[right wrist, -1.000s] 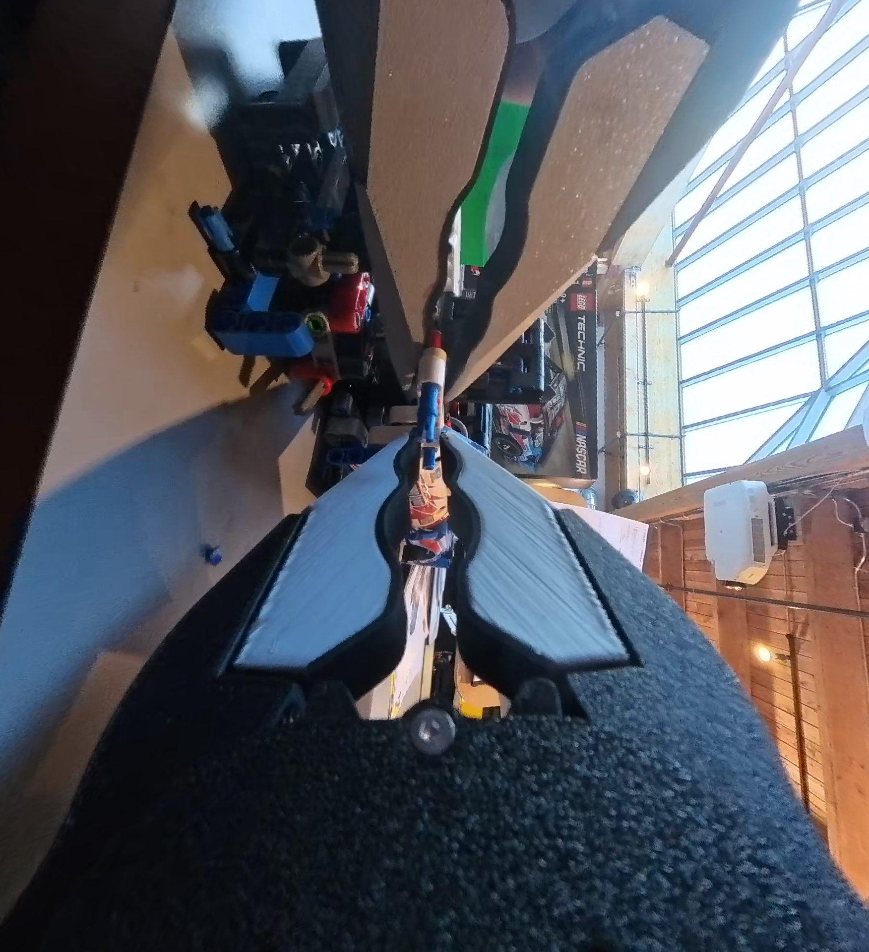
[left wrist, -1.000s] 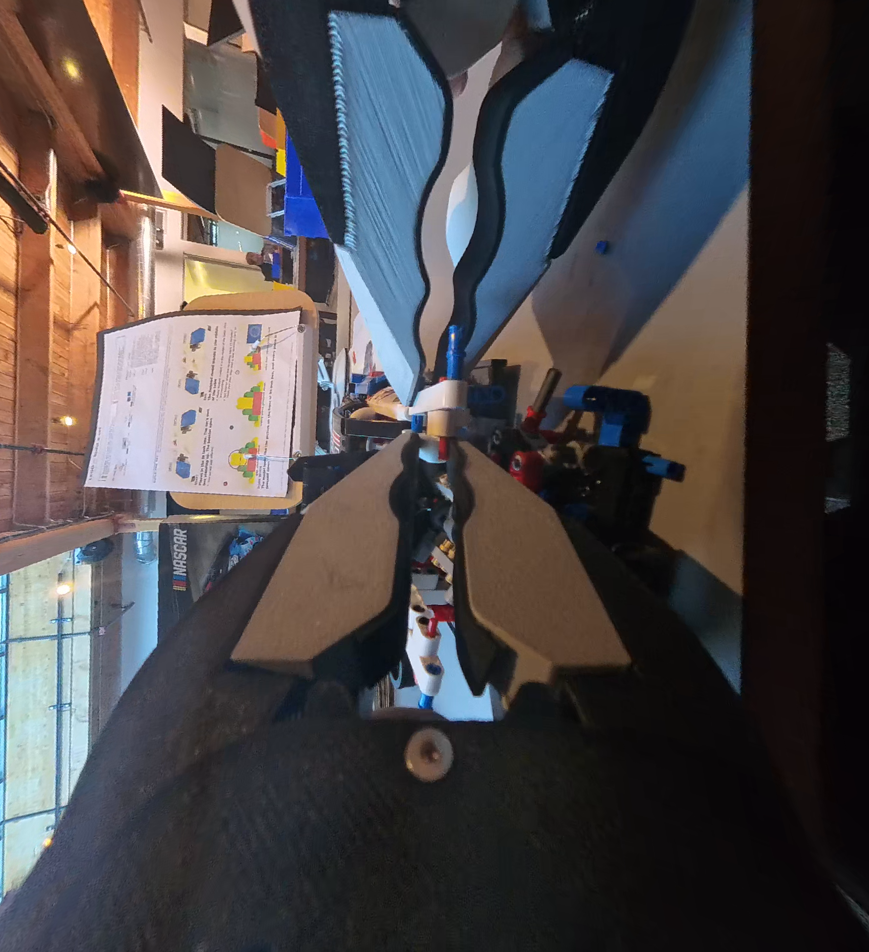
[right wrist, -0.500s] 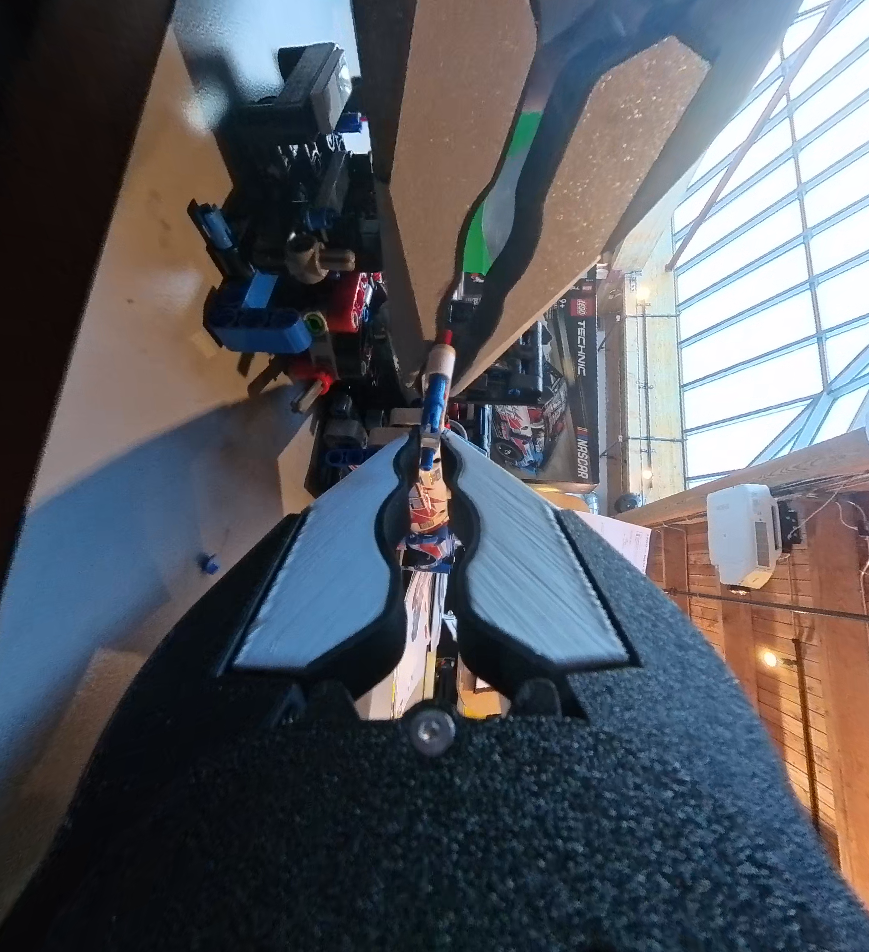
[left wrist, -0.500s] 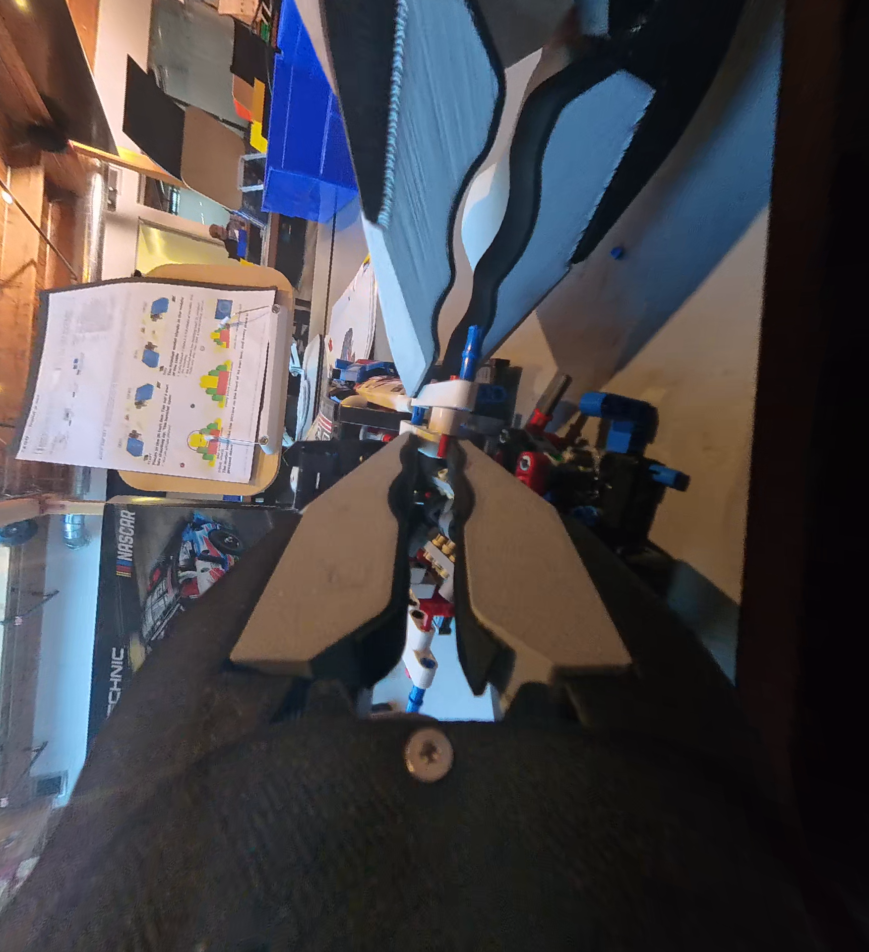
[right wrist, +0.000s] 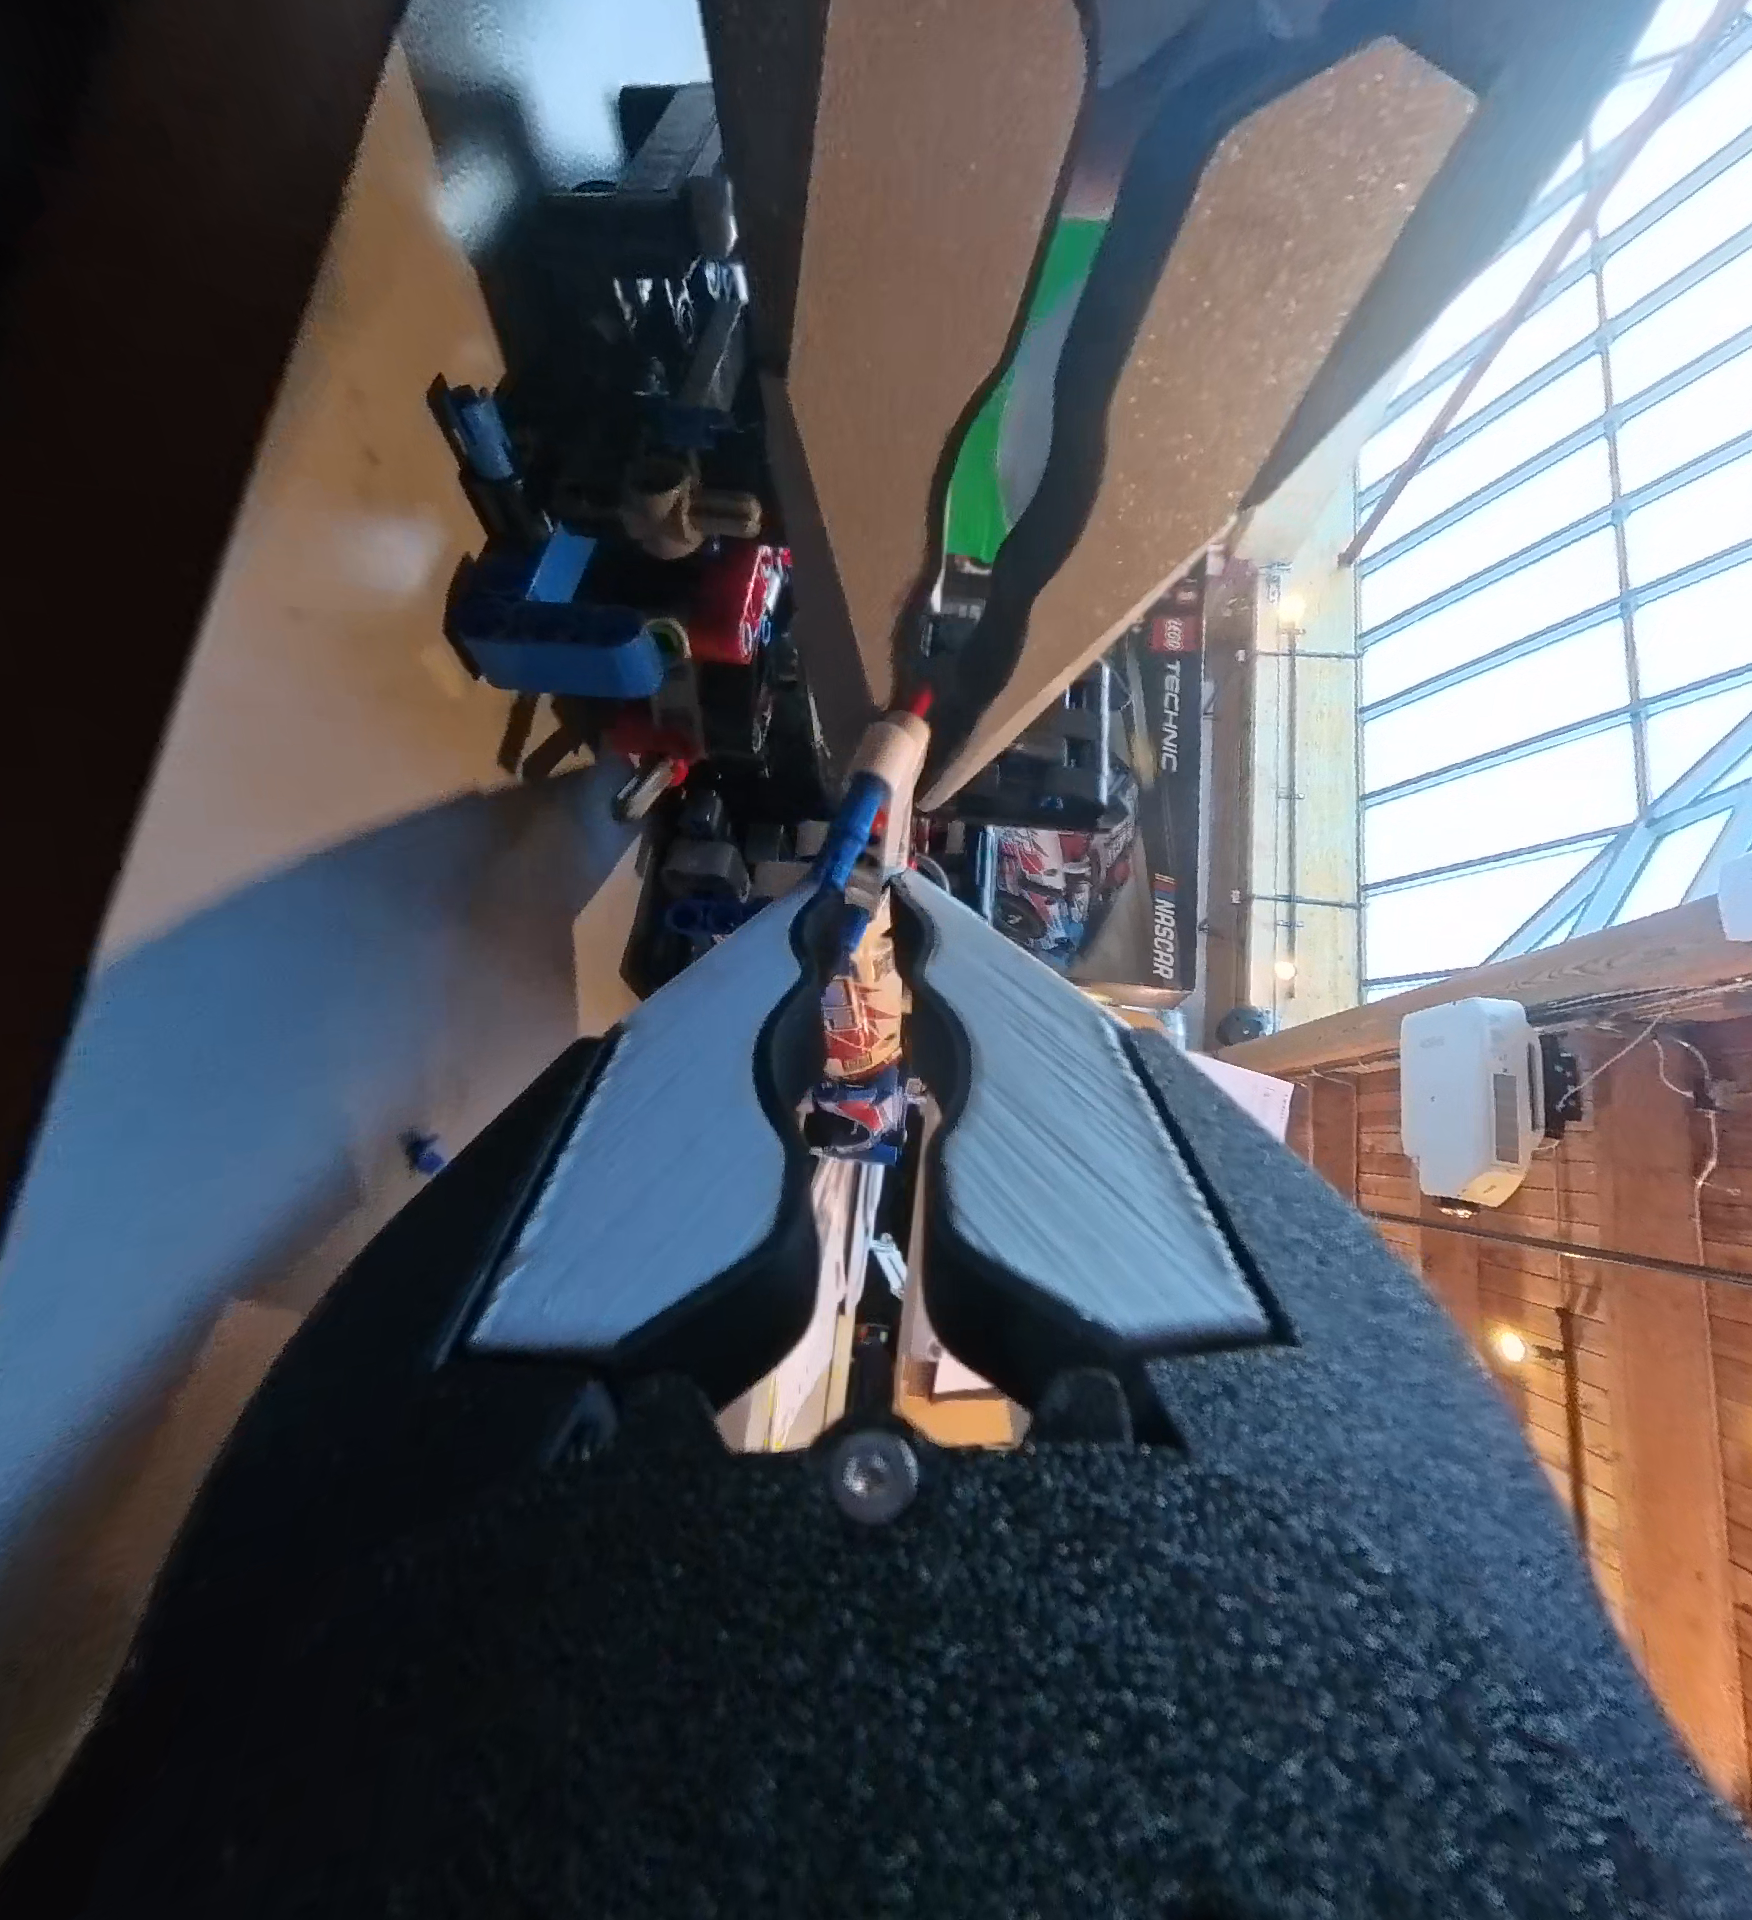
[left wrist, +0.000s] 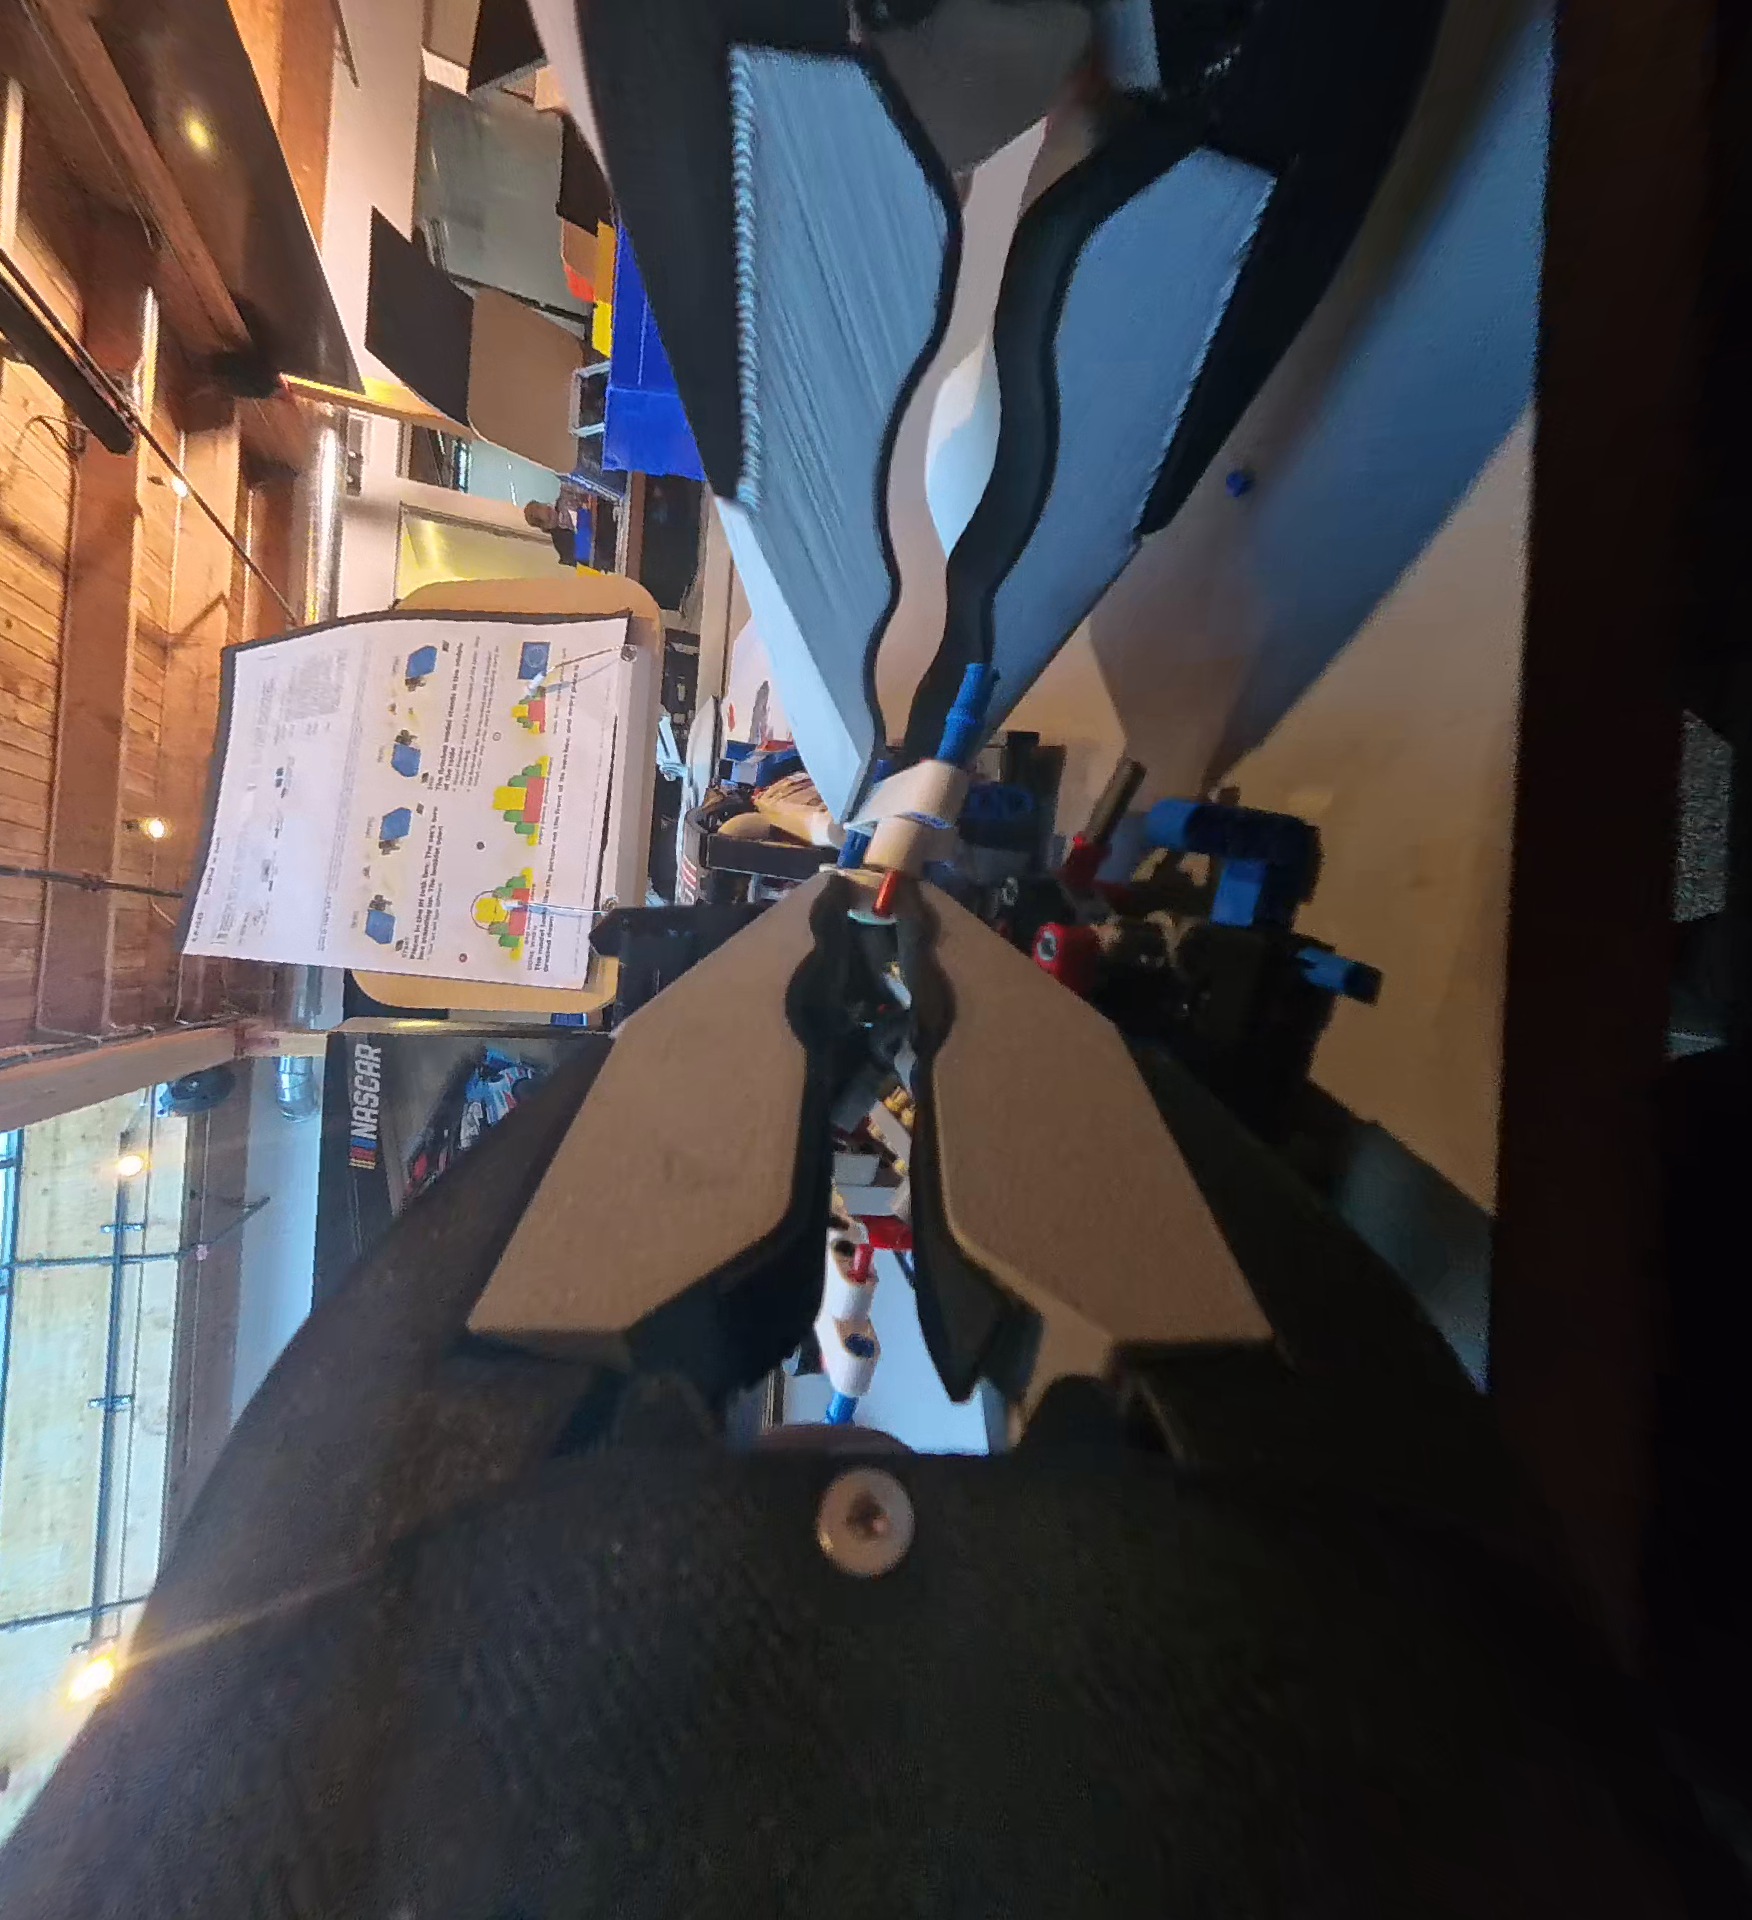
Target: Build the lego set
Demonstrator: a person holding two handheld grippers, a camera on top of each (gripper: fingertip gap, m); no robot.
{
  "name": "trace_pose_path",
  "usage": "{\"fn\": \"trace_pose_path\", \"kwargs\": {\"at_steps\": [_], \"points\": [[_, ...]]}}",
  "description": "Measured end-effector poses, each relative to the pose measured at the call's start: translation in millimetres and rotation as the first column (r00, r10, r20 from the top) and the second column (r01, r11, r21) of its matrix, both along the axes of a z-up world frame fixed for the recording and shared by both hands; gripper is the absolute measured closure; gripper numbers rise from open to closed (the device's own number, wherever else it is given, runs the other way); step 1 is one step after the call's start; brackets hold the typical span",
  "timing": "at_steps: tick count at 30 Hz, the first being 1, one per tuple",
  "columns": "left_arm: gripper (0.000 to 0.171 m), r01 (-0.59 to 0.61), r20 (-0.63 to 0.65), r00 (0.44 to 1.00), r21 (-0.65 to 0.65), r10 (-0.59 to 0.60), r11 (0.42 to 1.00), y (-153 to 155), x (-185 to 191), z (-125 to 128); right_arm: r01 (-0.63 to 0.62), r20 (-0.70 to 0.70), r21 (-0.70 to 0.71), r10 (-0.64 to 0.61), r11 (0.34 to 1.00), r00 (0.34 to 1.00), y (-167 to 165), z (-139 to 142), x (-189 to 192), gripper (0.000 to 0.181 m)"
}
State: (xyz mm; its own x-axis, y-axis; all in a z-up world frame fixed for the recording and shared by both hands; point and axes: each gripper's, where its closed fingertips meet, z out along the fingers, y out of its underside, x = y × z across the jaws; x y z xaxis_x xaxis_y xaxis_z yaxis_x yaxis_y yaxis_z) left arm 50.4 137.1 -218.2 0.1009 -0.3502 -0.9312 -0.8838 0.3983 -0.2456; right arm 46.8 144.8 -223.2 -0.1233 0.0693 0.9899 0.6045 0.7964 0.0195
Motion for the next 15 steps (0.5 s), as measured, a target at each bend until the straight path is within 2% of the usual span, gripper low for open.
{"fn": "trace_pose_path", "kwargs": {"at_steps": [1, 15], "points": [[0.165, 0.003, -0.005, 1.000, 0.009, -0.003, 1.000, -0.1, -0.1, 0.1, 0.004, -0.001, -0.004, -0.004, 1.000, 1.000, -0.1, 0.2, -0.7, 0.174], [0.165, 0.042, -0.022, 0.999, 0.033, -0.042, 0.999, 0.0, -1.2, 0.3, -0.014, -0.014, -0.001, 0.014, 1.000, 1.000, 0.8, 2.1, -6.6, 0.174]]}}
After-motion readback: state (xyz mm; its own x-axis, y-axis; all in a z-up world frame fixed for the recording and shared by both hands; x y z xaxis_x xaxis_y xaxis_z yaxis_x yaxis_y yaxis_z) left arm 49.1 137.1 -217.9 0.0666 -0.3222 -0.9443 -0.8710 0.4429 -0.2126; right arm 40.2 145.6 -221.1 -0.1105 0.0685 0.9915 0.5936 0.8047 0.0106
